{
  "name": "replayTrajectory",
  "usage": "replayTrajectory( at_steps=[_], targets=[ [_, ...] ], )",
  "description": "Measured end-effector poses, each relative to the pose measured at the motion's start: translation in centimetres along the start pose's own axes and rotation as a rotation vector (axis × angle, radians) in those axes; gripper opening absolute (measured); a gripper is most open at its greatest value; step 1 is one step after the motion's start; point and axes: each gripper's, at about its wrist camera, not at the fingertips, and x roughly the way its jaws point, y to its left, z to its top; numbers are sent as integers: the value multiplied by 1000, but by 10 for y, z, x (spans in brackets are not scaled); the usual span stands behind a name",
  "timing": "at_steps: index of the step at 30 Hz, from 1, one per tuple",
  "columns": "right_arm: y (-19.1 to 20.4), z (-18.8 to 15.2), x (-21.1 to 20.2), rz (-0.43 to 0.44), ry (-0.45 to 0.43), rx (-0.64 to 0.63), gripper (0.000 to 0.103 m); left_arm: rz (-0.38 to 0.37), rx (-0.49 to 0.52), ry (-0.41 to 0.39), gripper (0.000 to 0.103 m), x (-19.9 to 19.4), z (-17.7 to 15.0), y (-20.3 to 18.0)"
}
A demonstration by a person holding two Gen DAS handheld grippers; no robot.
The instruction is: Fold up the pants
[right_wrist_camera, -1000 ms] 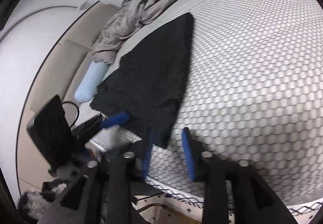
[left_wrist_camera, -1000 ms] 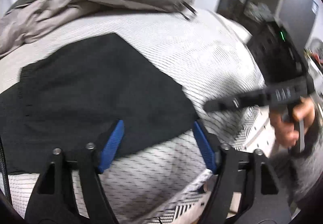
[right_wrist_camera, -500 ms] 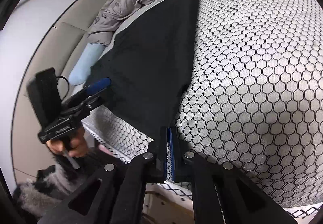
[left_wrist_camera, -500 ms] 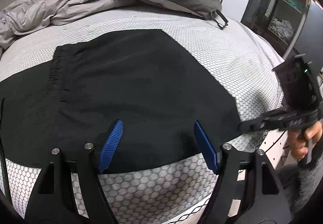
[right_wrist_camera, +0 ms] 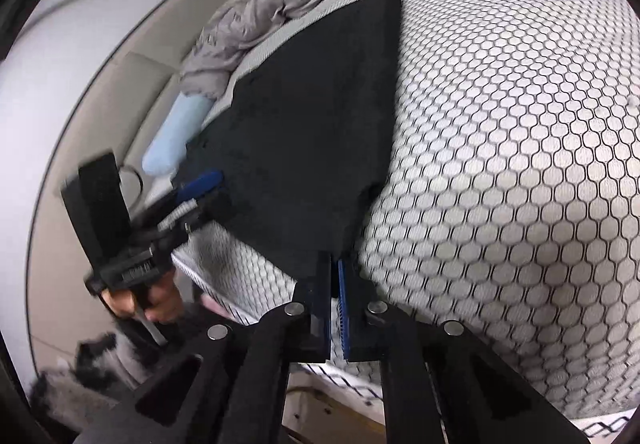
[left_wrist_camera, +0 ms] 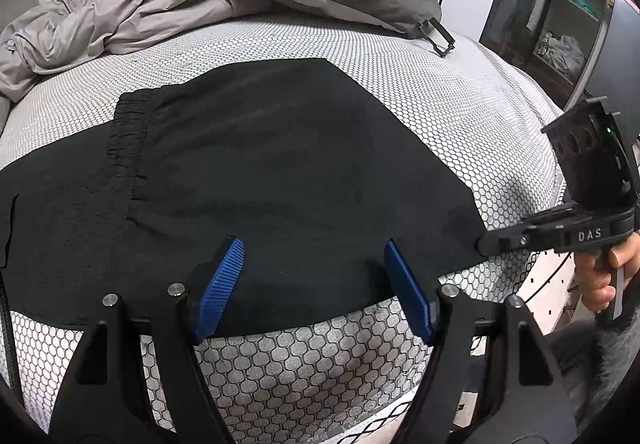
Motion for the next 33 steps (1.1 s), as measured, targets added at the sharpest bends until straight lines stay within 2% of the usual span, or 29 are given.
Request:
replayTrajectory(
  at_steps=[5, 7, 9, 12, 16, 21, 24, 27, 28, 30, 33],
  targets=[
    [4, -3, -6, -27, 45, -47, 6, 11, -12, -3, 70, -4, -1, 3],
    [7, -4, -23, -30, 0, -69, 16, 13, -16, -10, 70, -7, 0, 7],
    [4, 2, -43, -21, -93, -39, 36, 16, -20, -16, 70, -11, -1, 10],
    [-11, 15, -52, -17, -199, 57, 43, 29, -29, -25, 70, -18, -5, 14],
    [-29, 26, -40, -20, -222, 151, 43, 41, -52, -41, 70, -33, -10, 31],
    [-37, 64, -19, -39, -233, 155, 45, 96, -151, -80, 71, -53, -13, 80],
    [-42, 90, 2, -32, -203, 147, 45, 148, -257, -88, 71, -54, -16, 121],
    [-45, 109, 27, 42, -144, 158, 42, 170, -351, -74, 71, -51, -22, 155],
    [-42, 113, 35, 50, -130, 147, 37, 173, -378, -66, 71, -49, -24, 165],
    [-33, 121, 49, 6, -104, 107, 16, 173, -404, -55, 71, -45, -27, 176],
    [-26, 129, 50, -15, -99, 73, 8, 170, -410, -43, 71, -42, -31, 182]
  ],
)
